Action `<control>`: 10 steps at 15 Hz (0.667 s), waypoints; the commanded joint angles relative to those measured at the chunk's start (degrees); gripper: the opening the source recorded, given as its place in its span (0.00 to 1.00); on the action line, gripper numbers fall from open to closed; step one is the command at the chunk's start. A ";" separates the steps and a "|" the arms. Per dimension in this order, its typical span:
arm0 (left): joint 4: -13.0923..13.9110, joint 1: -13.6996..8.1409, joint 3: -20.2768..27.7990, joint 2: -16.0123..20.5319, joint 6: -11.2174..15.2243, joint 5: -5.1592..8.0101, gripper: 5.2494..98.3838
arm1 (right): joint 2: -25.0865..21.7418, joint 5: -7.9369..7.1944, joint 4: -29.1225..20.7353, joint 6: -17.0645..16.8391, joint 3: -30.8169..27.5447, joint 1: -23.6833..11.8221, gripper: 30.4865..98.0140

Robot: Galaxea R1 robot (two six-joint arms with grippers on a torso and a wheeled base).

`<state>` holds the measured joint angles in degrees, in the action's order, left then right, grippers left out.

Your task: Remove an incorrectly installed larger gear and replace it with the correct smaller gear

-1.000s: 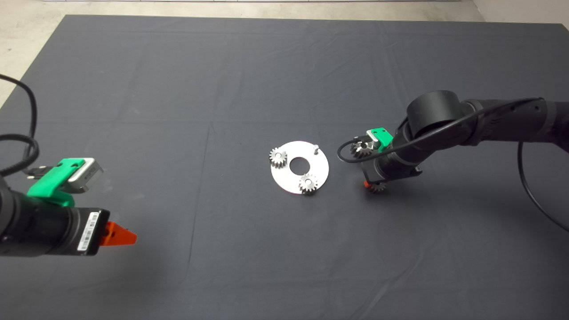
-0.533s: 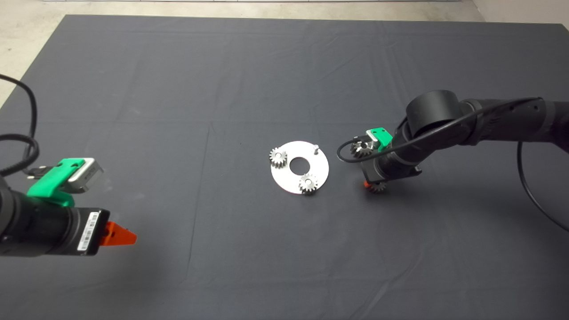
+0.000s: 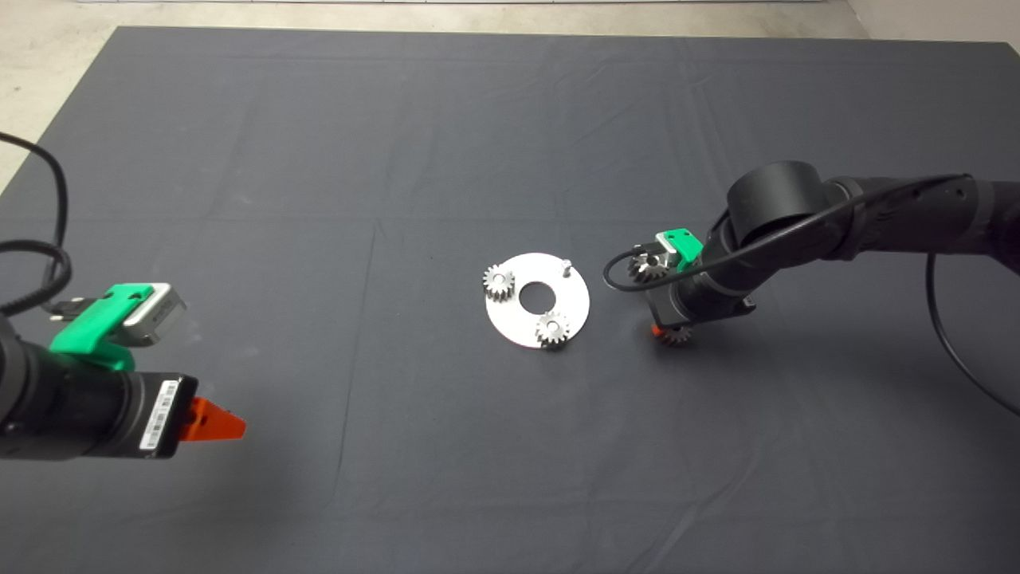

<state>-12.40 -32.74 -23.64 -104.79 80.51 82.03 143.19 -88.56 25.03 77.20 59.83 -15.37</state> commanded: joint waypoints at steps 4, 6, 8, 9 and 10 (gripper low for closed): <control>0.27 -0.39 -0.08 -0.03 0.00 0.34 0.74 | 0.30 -4.07 1.25 0.05 0.27 -1.22 0.08; 0.21 -0.39 -0.16 -0.03 0.00 0.35 0.74 | 0.21 -4.07 1.34 0.05 0.18 -3.46 0.08; 0.18 -0.31 -0.25 -0.05 0.03 0.41 0.74 | 0.30 -4.07 1.34 0.05 0.18 -5.56 0.08; 0.18 -0.31 -0.25 -0.08 0.09 0.41 0.74 | 0.30 -3.96 1.34 -0.01 0.09 -6.56 0.08; 0.10 -0.31 -0.25 -0.03 0.09 0.41 0.74 | 0.39 -3.90 1.43 -0.04 0.09 -7.52 0.08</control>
<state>-12.40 -32.74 -23.65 -104.79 80.51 82.04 143.24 -87.71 25.03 77.20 60.22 -16.75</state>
